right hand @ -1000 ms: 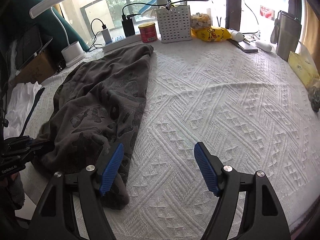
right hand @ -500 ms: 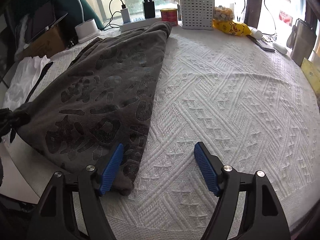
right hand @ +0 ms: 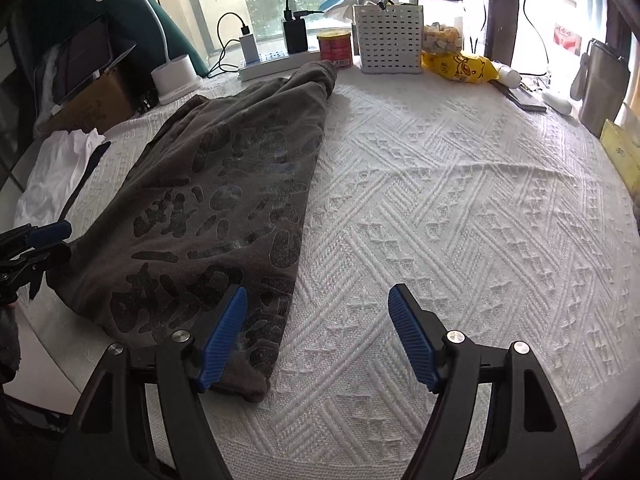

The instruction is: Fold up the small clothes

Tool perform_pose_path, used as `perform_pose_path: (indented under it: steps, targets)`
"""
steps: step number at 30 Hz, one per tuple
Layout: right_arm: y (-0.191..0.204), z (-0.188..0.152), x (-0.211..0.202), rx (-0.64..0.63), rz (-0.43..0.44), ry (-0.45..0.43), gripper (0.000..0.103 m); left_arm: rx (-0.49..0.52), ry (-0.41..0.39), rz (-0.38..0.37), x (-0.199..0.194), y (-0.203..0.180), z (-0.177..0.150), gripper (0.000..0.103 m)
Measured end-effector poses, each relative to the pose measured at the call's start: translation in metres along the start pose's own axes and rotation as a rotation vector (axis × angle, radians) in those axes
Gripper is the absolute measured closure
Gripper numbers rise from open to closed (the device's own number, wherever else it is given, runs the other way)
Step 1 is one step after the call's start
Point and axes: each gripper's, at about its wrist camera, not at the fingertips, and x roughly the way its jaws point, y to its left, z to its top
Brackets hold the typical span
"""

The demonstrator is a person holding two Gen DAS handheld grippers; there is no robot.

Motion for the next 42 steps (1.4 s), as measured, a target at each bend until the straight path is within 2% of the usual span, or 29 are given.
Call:
perform_pose_path:
  steps: [8,18,23,26,29,34,39,41,42]
  targets:
    - [-0.010,0.023,0.006,0.013,0.011,-0.018,0.026,-0.019,-0.070,0.032,0.015,0.006,0.041,0.047]
    - [-0.031,0.054,0.032,0.040,0.018,-0.006,0.026,0.018,-0.032,0.075,0.071,0.022,0.098,0.047]
    - [-0.040,0.075,0.046,0.043,0.013,-0.005,0.026,0.069,-0.033,0.185,0.100,0.037,0.125,0.047]
    - [-0.043,0.088,0.055,0.040,0.007,-0.002,0.026,0.132,-0.025,0.276,0.120,0.044,0.136,0.047]
    - [-0.046,0.099,0.065,0.038,0.001,0.004,0.026,0.172,-0.008,0.320,0.141,0.054,0.145,0.047]
    - [-0.048,0.111,0.077,0.040,0.000,0.019,0.026,0.169,0.012,0.367,0.166,0.082,0.163,0.047]
    - [-0.052,0.115,0.091,0.039,-0.010,0.045,0.026,0.081,-0.020,0.418,0.161,0.114,0.183,0.047]
    - [-0.054,0.116,0.095,0.043,-0.011,0.045,0.026,0.038,-0.038,0.401,0.147,0.118,0.186,0.047]
    - [-0.054,0.117,0.096,0.042,-0.011,0.039,0.026,0.012,-0.051,0.362,0.138,0.117,0.186,0.047]
